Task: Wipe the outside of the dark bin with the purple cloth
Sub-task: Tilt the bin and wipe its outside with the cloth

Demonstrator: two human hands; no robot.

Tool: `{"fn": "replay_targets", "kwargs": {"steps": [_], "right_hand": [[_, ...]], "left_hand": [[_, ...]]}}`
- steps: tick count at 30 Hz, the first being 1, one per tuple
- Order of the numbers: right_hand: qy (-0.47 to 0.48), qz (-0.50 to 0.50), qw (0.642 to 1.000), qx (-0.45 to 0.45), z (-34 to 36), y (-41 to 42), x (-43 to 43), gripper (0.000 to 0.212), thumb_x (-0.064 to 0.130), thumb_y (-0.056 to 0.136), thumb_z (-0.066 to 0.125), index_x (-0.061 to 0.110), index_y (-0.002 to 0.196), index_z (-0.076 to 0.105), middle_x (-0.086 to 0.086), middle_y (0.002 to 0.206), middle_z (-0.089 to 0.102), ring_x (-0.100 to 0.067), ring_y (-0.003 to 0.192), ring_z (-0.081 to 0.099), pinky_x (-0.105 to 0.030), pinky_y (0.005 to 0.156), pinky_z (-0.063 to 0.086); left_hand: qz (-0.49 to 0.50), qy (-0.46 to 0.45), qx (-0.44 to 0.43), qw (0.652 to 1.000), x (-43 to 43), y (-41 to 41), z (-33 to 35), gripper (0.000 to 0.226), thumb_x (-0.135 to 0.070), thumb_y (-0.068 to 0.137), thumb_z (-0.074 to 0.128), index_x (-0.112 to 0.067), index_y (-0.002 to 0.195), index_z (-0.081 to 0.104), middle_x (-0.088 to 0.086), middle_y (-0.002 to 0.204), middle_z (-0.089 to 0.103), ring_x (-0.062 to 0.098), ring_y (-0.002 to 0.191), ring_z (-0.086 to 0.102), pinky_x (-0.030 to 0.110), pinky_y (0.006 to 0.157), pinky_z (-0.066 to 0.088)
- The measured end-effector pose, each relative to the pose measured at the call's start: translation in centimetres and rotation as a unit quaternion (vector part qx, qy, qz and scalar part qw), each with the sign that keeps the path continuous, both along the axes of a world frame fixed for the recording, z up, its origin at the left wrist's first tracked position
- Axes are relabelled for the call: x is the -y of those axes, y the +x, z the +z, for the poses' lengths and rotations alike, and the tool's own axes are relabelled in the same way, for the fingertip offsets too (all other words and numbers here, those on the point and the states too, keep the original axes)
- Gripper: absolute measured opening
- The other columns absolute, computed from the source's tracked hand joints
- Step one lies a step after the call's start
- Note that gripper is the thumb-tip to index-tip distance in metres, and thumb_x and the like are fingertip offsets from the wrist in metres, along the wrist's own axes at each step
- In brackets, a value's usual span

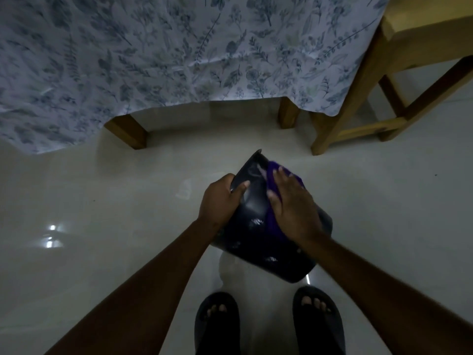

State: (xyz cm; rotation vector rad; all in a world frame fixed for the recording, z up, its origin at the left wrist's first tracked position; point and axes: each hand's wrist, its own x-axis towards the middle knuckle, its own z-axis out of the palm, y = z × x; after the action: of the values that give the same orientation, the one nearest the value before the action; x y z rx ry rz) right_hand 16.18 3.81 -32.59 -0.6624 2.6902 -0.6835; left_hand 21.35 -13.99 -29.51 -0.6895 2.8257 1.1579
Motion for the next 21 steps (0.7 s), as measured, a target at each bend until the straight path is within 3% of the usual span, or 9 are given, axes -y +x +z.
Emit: {"fn": "replay_targets", "kwargs": {"steps": [2,4,7,10,12,14,16,19,21], "right_hand": [[-0.042,-0.076,0.993,0.079,-0.2,-2.2,-1.0,0.056,0.045,0.101,0.029,0.019,0.151,0.027,-0.003,0.155,0.035,-0.022,0.140,0.037,-0.039,0.115,0.030],[-0.034,-0.107,0.991,0.072,-0.3,-0.2,-2.8,0.055,0.042,0.101,0.030,0.019,0.151,0.029,-0.002,0.155,0.034,-0.022,0.141,0.035,-0.040,0.115,0.030],[0.037,0.019,0.999,-0.036,-0.1,6.7,-3.4,0.058,0.044,0.100,0.025,0.025,0.153,0.018,0.003,0.161,0.018,-0.021,0.149,0.012,-0.045,0.117,0.017],[0.039,0.092,0.991,-0.085,-0.5,5.0,-0.9,0.056,0.042,0.101,0.022,0.026,0.154,0.013,0.002,0.162,0.016,-0.020,0.150,0.007,-0.045,0.119,0.014],[0.014,0.036,0.997,-0.073,0.3,1.0,0.6,0.053,0.037,0.101,0.027,0.019,0.151,0.024,-0.002,0.159,0.026,-0.019,0.147,0.016,-0.042,0.118,0.018],[-0.020,-0.044,0.999,0.000,0.7,-1.3,-0.4,0.052,0.035,0.101,0.028,0.016,0.150,0.028,-0.004,0.157,0.031,-0.020,0.145,0.027,-0.038,0.118,0.021],[-0.018,-0.075,0.997,0.015,0.2,0.2,-2.6,0.054,0.037,0.102,0.025,0.018,0.152,0.024,-0.002,0.159,0.026,-0.021,0.146,0.024,-0.038,0.117,0.018],[0.045,0.022,0.997,-0.053,-0.5,6.5,-3.8,0.057,0.042,0.100,0.022,0.026,0.154,0.010,0.004,0.162,0.009,-0.021,0.150,0.001,-0.047,0.119,0.010],[0.044,0.082,0.993,-0.076,-0.8,6.7,-2.9,0.057,0.043,0.100,0.020,0.028,0.154,0.009,0.004,0.162,0.009,-0.022,0.150,0.002,-0.049,0.118,0.010]], "left_hand": [[0.005,0.005,-0.002,1.000,0.1,0.3,0.0,0.034,-0.045,0.093,0.053,-0.012,0.088,0.061,0.004,0.081,0.069,0.019,0.073,0.063,0.031,0.064,0.048],[0.001,-0.002,0.012,1.000,0.3,0.6,-0.1,0.033,-0.045,0.094,0.052,-0.013,0.091,0.061,0.004,0.083,0.069,0.020,0.074,0.064,0.030,0.063,0.048],[0.000,-0.016,0.023,1.000,0.6,0.2,-0.6,0.033,-0.045,0.094,0.051,-0.014,0.092,0.061,0.003,0.084,0.068,0.021,0.075,0.063,0.027,0.063,0.043],[0.006,-0.007,0.019,1.000,0.3,-0.6,-0.8,0.033,-0.045,0.094,0.050,-0.013,0.094,0.061,0.003,0.085,0.067,0.020,0.077,0.063,0.028,0.066,0.047],[0.008,0.010,0.012,1.000,0.0,-1.0,-0.5,0.034,-0.044,0.095,0.050,-0.012,0.095,0.061,0.006,0.088,0.068,0.023,0.079,0.063,0.031,0.069,0.049],[0.014,0.011,0.018,1.000,-0.2,-1.5,-0.1,0.034,-0.044,0.095,0.050,-0.011,0.095,0.061,0.006,0.087,0.067,0.023,0.078,0.062,0.033,0.070,0.050],[0.016,0.001,0.034,0.999,-0.4,-2.4,0.4,0.034,-0.044,0.094,0.049,-0.012,0.094,0.060,0.004,0.085,0.065,0.023,0.078,0.061,0.031,0.068,0.048],[0.017,-0.012,0.062,0.998,-0.7,-3.8,0.2,0.033,-0.043,0.095,0.048,-0.013,0.094,0.060,0.005,0.087,0.066,0.024,0.079,0.063,0.033,0.070,0.051],[0.014,-0.011,0.063,0.998,-1.2,-4.3,0.1,0.032,-0.043,0.095,0.047,-0.013,0.095,0.060,0.006,0.090,0.067,0.025,0.081,0.063,0.033,0.072,0.051]]}}
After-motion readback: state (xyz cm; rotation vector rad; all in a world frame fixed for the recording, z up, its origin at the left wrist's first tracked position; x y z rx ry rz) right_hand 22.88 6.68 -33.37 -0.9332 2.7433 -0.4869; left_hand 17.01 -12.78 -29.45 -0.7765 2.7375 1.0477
